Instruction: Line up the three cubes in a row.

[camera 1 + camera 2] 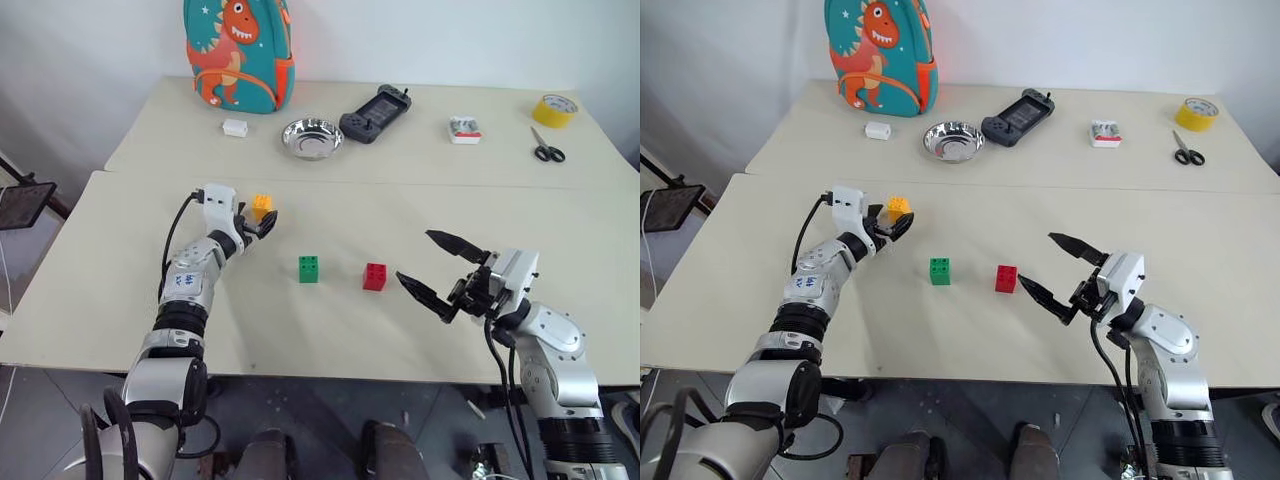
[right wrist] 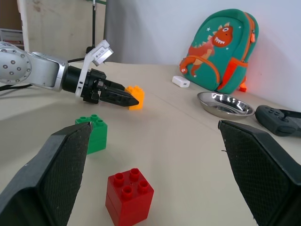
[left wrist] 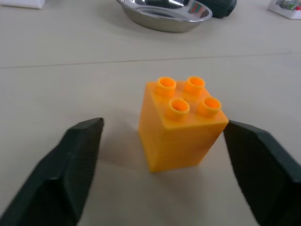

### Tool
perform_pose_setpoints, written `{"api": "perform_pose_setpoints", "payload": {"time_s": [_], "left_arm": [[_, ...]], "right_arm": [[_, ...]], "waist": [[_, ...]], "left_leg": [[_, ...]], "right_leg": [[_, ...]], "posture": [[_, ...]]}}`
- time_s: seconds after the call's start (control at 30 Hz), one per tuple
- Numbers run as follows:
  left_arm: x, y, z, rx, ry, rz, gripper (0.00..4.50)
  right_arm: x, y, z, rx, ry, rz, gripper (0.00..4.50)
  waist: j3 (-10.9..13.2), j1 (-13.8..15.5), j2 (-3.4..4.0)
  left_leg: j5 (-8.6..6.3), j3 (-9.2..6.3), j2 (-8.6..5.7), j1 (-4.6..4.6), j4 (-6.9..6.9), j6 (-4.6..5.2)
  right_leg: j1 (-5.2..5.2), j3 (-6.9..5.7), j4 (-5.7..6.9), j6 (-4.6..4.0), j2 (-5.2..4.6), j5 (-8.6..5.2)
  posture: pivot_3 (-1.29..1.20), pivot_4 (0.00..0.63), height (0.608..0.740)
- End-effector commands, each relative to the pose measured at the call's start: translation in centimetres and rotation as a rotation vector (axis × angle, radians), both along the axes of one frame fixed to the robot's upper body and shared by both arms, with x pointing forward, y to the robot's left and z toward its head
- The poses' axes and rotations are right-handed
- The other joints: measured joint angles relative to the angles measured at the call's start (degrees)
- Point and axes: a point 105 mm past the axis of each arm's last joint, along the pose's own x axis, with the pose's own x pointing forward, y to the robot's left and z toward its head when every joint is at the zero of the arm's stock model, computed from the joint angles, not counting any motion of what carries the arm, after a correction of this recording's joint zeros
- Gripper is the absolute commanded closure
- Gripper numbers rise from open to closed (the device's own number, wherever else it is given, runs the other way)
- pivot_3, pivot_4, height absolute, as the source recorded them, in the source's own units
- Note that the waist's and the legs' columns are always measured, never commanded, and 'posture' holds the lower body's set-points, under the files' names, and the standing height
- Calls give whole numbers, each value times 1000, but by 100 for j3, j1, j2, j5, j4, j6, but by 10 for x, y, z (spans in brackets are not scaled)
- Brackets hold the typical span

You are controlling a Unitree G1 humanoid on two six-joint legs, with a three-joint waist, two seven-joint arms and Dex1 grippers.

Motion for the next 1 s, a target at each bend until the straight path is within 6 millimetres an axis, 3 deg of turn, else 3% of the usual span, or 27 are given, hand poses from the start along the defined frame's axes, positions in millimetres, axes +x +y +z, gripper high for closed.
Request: {"api": "perform_pose_setpoints", "payload": {"time_s": [0.03, 0.2, 0.3, 0.43, 0.67, 0.77, 1.0], "left_arm": [[-1, -2, 8, 6, -50, -46, 1526], [-12, 9, 2, 40, -82, -122, 2953], [-20, 22, 6, 57, -112, -175, 2953], [-52, 46, 19, 139, -176, -410, 2953], [-92, 68, -4, 486, -78, -719, 2953], [-94, 65, -4, 495, -79, -781, 2953], [-94, 29, -16, 484, -87, -940, 2953]], "right_arm": [[-7, 1, 8, 11, -48, -7, 0], [-7, 3, 7, 12, -45, -6, 0], [-8, 1, 5, -6, -33, 8, 0], [-13, -7, 0, -63, -1, 40, 0], [-20, -19, 4, -105, 27, 51, 0], [-26, -18, 0, -115, 52, 55, 0], [-42, -18, -4, -126, 108, 68, 0]], "waist": [[0, -3, 0], [0, -8, 0], [0, -14, 0], [0, -44, 0], [0, 32, 1], [0, 42, 0], [0, 79, 0]], "left_leg": [[0, 0, 0, 0, 0, 0], [0, 1, 0, 0, 1, 0], [0, 1, 0, 1, 0, 0], [0, 4, 2, 0, -3, 0], [-1, 3, 0, 0, 4, 2], [-2, 3, 1, 0, 4, 3], [-3, 7, 0, 0, 5, 5]], "right_leg": [[0, 0, 0, 0, 0, 0], [0, 1, 1, 0, 0, 0], [-2, 1, 1, 0, 0, 0], [-6, 2, 1, 0, 1, 0], [-1, 2, 1, 0, -1, 0], [-1, 1, 3, 0, 0, 0], [-2, 2, 3, 0, -1, 0]], "posture": [[0, 150, 740], [0, 150, 740], [0, 150, 740], [0, 150, 740], [0, 150, 740], [0, 150, 740], [0, 150, 740]]}}
